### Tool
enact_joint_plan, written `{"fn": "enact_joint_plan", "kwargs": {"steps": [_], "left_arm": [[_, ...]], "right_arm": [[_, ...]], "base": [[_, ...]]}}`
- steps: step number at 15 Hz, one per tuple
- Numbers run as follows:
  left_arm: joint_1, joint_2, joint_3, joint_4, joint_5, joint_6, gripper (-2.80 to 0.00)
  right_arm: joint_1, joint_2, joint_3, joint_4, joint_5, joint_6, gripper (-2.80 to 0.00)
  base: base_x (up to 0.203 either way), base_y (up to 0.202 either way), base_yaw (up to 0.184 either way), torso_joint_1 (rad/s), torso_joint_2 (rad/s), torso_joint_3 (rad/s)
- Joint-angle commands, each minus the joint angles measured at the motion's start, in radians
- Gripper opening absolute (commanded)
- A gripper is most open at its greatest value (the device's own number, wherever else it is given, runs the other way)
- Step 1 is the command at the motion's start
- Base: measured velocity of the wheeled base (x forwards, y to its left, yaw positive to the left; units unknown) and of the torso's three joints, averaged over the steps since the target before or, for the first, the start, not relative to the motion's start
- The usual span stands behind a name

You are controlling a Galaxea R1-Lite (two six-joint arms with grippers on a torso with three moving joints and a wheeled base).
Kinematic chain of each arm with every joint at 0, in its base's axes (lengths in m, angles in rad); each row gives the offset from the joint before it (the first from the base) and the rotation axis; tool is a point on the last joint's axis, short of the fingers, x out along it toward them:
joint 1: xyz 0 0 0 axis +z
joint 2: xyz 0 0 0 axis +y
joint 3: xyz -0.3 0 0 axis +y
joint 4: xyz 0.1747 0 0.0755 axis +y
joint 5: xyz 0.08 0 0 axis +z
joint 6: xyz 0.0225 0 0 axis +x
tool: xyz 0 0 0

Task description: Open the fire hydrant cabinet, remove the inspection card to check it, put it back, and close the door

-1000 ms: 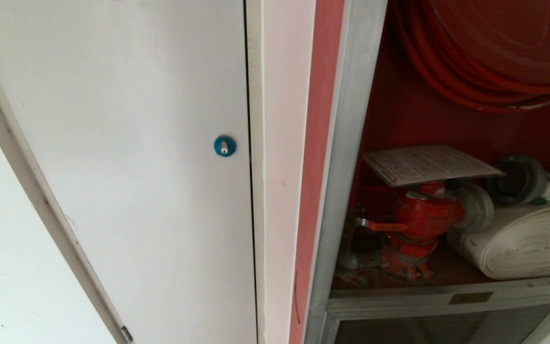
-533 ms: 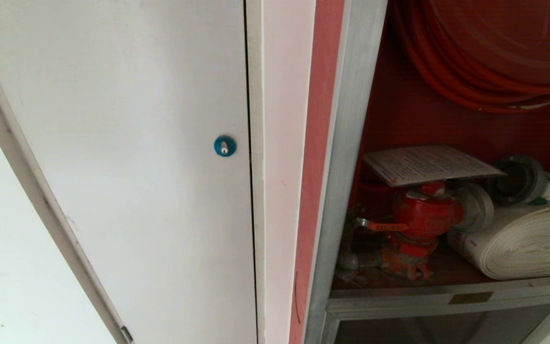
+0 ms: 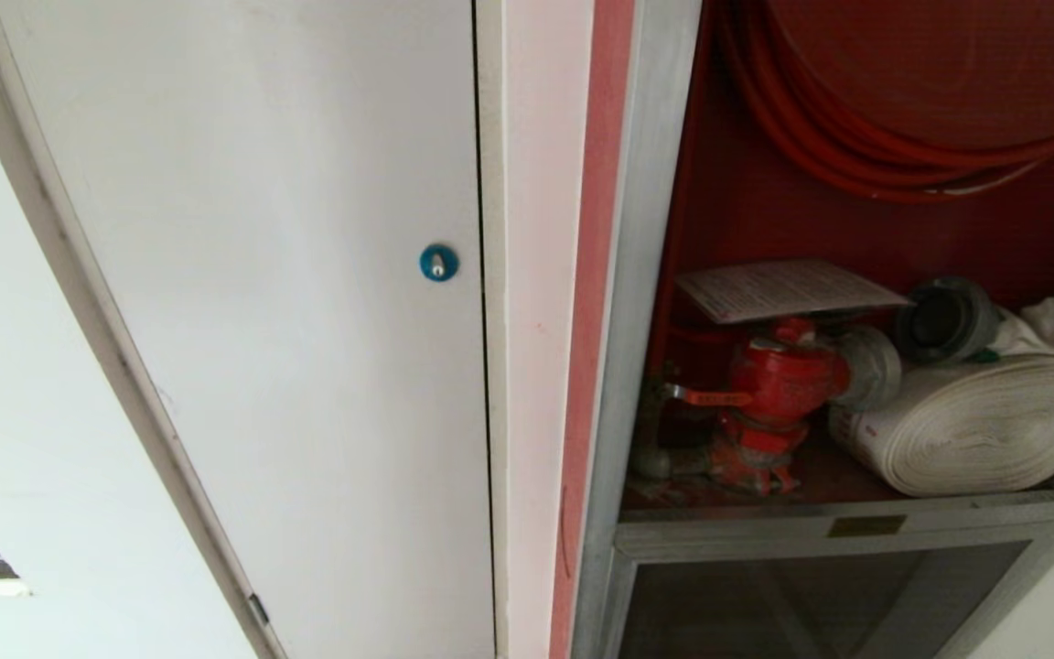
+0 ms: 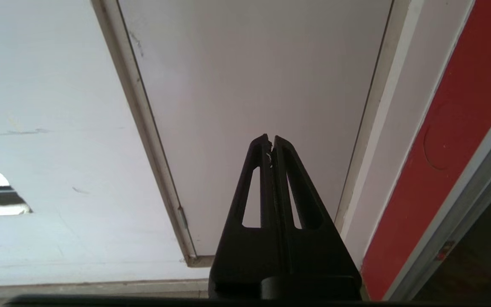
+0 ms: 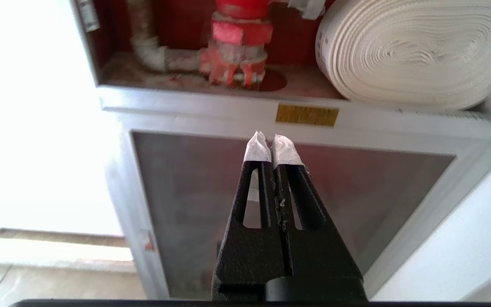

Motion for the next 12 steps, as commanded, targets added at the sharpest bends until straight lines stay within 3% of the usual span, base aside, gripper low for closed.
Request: {"fn": "enact_joint_plan", "kwargs": {"steps": [1,12], "left_arm": [[0.0,0.001,0.006,-0.001,0.0,0.0,-2.8],[0.0,-0.001,0.006,-0.001,0.0,0.0,-2.8]], "right_arm": [[-0.001,-0.002,0.0,0.0,0.0,-0.002,-2.8],[0.0,-0.002,0.0,0.0,0.0,-0.002,-2.8]], "base": [[-0.188,0.0,0.001,0.003,0.0,0.003],[-0.195,0.0,0.001,0.002,0.0,0.001]]}}
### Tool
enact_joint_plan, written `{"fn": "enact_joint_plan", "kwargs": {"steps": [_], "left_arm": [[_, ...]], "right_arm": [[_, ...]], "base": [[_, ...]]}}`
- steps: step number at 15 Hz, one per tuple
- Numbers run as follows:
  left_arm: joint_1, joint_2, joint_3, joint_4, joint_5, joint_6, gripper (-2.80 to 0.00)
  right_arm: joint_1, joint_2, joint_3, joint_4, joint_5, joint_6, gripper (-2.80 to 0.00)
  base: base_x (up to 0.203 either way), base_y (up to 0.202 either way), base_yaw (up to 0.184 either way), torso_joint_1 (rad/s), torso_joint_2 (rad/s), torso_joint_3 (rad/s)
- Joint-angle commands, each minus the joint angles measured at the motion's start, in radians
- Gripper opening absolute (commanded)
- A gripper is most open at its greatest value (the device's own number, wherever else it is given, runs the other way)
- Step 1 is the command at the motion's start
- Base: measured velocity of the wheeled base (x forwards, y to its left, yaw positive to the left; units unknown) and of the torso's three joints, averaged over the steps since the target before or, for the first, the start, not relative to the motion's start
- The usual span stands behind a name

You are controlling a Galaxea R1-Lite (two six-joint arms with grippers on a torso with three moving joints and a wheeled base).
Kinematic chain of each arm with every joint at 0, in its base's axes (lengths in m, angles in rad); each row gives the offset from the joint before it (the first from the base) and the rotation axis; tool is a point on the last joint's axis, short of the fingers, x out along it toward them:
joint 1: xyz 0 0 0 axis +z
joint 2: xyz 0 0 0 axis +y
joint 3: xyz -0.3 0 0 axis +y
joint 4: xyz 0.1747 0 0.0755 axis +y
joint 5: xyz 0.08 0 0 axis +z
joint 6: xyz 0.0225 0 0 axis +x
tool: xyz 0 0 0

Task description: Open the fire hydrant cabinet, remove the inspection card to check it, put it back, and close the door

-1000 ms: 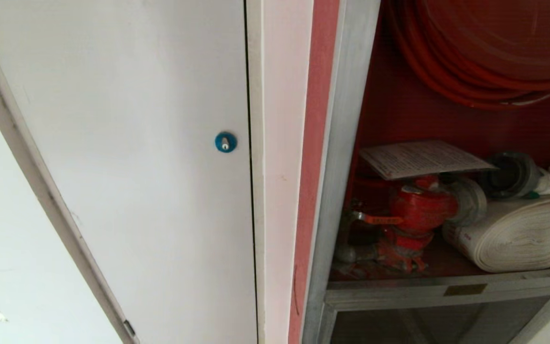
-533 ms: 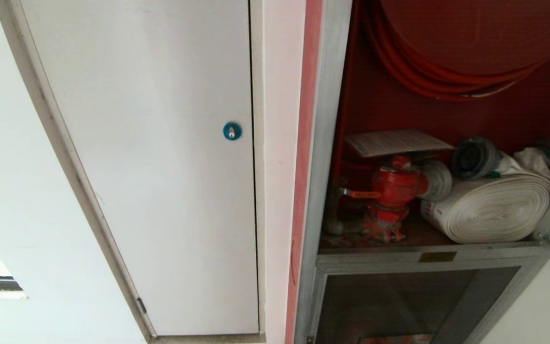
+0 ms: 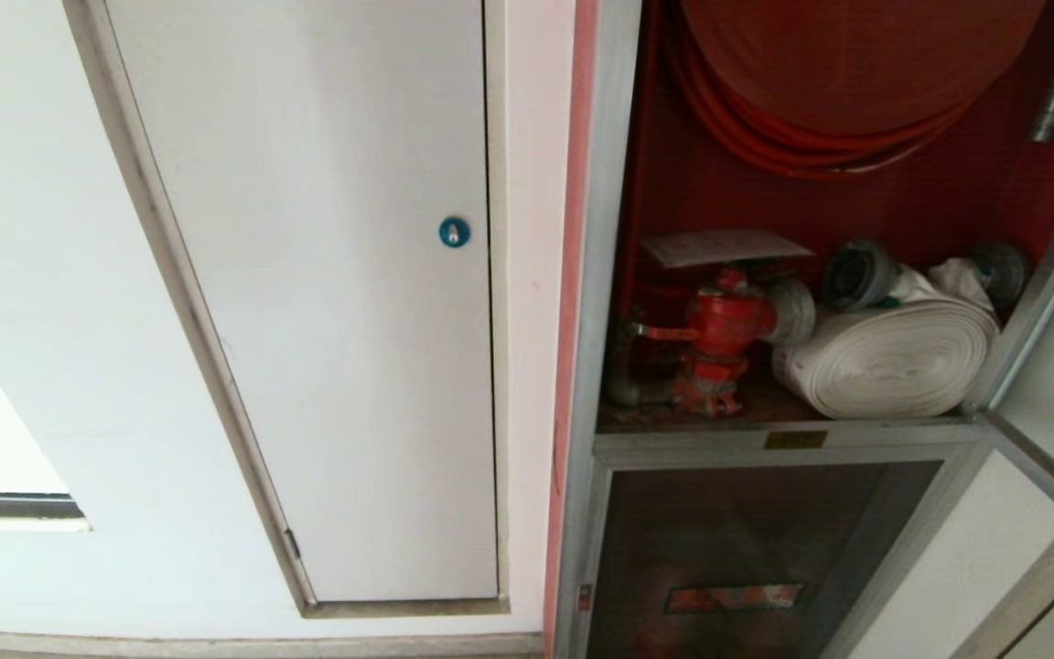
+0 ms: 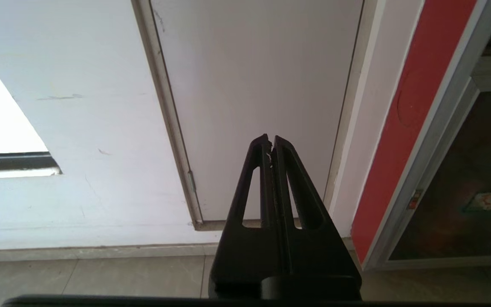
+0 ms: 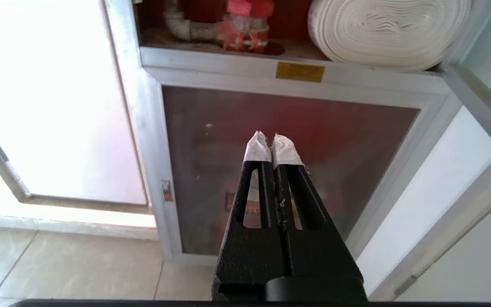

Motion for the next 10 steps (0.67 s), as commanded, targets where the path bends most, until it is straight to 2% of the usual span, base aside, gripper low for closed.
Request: {"fn": "enact_joint_plan", "kwargs": {"steps": [1,10], "left_arm": [[0.0,-0.001,0.006,0.0,0.0,0.0,-2.8],[0.0,0.001,0.006,0.0,0.0,0.0,-2.8]], "right_arm": [[0.0,-0.002,0.0,0.0,0.0,0.0,-2.8],[0.0,-0.002,0.0,0.0,0.0,0.0,-2.8]], "base": [[-0.194,0.0,0.0,0.007,0.0,-0.002],[-0.196,0.0,0.001,0.001,0.0,0.005]]}}
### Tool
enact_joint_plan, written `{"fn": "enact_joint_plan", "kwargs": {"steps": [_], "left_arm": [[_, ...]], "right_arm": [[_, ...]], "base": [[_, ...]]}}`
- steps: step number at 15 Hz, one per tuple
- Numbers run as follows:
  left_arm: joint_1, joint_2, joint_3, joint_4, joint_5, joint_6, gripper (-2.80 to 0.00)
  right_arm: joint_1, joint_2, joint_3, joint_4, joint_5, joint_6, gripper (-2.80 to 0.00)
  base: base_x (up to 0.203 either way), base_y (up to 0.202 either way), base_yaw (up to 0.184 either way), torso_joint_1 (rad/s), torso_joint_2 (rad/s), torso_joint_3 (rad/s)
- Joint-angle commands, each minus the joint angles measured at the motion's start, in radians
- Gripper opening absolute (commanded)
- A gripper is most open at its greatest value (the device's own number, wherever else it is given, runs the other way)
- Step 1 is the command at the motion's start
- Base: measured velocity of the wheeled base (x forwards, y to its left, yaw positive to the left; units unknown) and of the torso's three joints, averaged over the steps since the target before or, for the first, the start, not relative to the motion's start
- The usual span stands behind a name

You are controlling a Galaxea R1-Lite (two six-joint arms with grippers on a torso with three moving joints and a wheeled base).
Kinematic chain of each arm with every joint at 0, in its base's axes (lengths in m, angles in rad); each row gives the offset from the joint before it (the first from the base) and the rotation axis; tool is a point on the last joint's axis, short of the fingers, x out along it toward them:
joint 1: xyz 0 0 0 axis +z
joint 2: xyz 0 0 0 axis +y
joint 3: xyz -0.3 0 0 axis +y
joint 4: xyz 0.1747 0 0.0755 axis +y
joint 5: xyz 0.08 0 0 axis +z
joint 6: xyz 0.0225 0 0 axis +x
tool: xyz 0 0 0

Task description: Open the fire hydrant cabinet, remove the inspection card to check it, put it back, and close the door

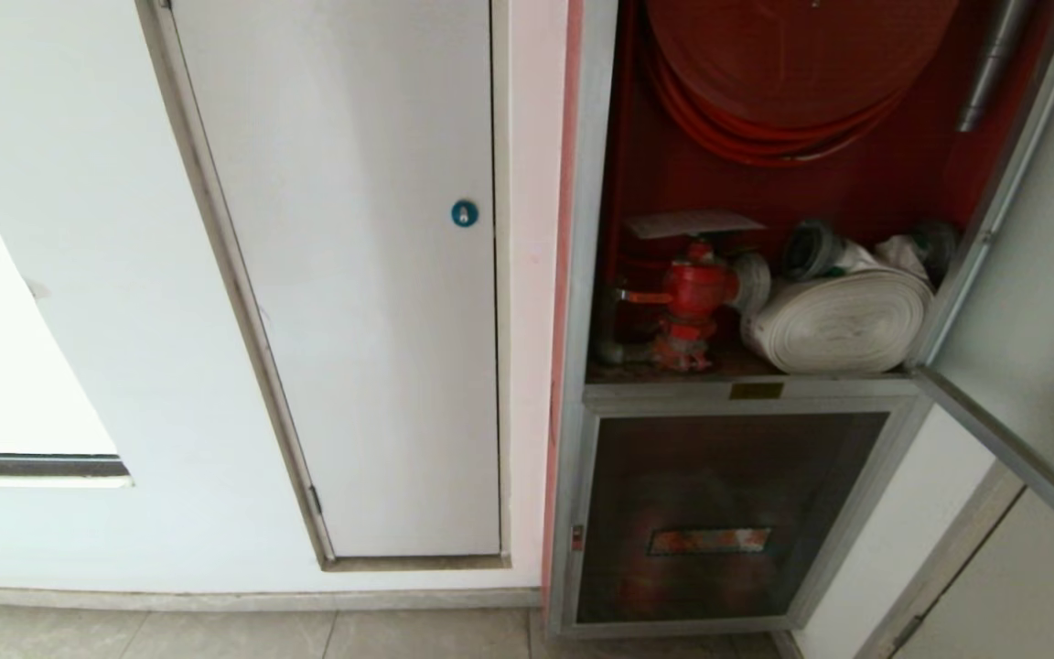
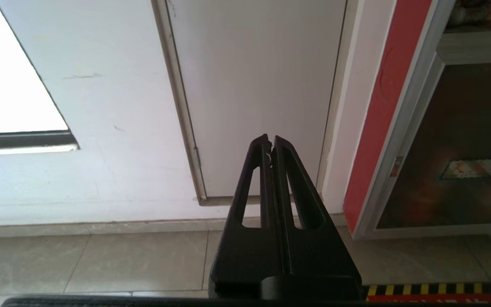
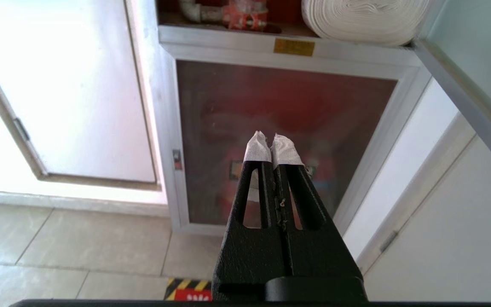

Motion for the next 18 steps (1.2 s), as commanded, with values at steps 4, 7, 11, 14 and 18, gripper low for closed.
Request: {"fn": "enact_joint_plan", "kwargs": {"steps": [4,7,11,14,18], "left_arm": [[0.0,-0.001,0.006,-0.001,0.0,0.0,-2.8],[0.0,-0.001,0.006,-0.001,0.0,0.0,-2.8],[0.0,-0.001,0.006,-0.001,0.0,0.0,-2.8],[0.0,0.001,0.006,-0.001,0.0,0.0,-2.8],[0.0,-0.001,0.006,-0.001,0.0,0.0,-2.8]], "right_arm": [[0.0,-0.002,0.0,0.0,0.0,0.0,-2.8],[0.0,-0.002,0.0,0.0,0.0,-0.002,-2.8],[0.0,-0.002,0.0,0.0,0.0,-0.002,-2.8],[0.0,-0.002,0.0,0.0,0.0,-0.005,-2.8],[0.0,-0.002,0.0,0.0,0.002,-0.005,-2.8]], "base": [[-0.196,0.0,0.002,0.003,0.0,0.005],[-0.151,0.0,0.001,0.0,0.0,0.004],[0.0,0.0,0.0,0.0,0.0,0.0],[0.0,0.0,0.0,0.0,0.0,0.0],[0.0,0.0,0.0,0.0,0.0,0.0]]}}
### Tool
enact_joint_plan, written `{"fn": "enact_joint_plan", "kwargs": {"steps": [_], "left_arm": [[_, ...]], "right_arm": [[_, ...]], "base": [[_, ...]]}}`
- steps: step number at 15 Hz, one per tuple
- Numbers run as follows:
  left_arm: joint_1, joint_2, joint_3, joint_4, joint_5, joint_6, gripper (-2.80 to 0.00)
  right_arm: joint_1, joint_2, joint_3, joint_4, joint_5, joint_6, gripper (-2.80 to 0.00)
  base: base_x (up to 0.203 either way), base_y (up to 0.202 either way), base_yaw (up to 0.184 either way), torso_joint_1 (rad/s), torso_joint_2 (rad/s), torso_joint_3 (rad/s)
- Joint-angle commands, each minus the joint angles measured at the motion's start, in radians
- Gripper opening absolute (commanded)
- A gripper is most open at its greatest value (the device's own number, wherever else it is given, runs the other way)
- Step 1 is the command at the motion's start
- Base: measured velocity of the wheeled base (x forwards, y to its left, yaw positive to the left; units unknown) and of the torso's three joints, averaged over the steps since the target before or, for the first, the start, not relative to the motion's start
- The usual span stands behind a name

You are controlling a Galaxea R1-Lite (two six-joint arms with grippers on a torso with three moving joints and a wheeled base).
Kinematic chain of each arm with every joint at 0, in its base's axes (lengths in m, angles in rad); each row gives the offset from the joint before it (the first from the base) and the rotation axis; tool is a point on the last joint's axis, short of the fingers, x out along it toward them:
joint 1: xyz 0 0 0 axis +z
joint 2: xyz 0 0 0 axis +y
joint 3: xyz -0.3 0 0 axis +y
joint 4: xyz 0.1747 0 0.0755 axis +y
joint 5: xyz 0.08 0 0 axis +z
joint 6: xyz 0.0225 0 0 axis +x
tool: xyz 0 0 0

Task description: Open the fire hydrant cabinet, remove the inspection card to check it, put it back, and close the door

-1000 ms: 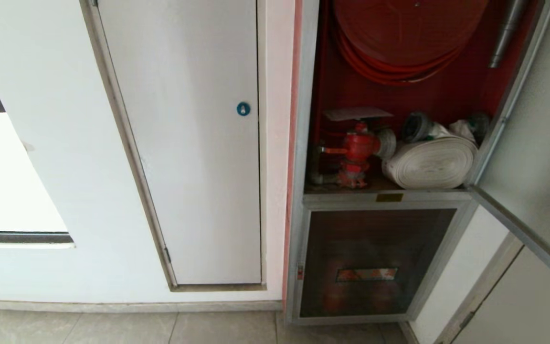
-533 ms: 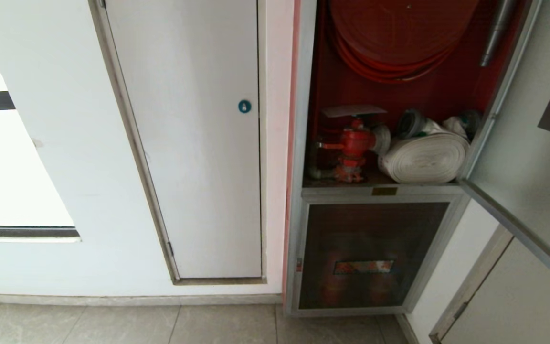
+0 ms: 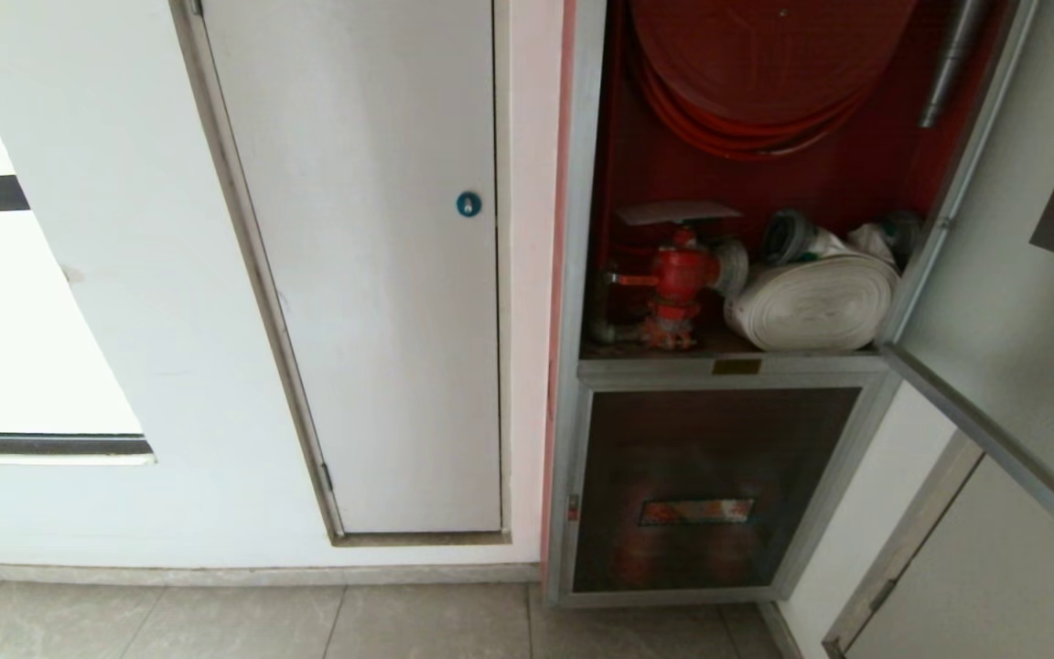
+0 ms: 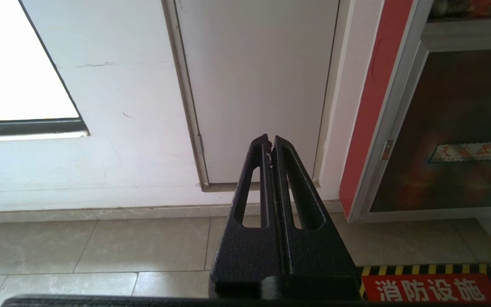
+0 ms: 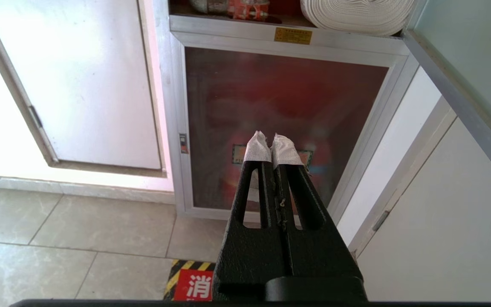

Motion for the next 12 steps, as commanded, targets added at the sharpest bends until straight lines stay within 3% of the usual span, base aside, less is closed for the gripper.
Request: {"fn": "enact_joint_plan", "kwargs": {"steps": [1,12], "left_arm": [[0.0,-0.001,0.006,0.0,0.0,0.001,-2.8],[0.0,-0.001,0.006,0.0,0.0,0.001,-2.8]], "right_arm": [[0.0,-0.002,0.0,0.0,0.0,0.0,-2.8],[0.0,-0.002,0.0,0.0,0.002,0.0,-2.8]], "base": [[0.0,0.0,0.0,0.0,0.0,0.0],[0.0,0.0,0.0,0.0,0.0,0.0]]}}
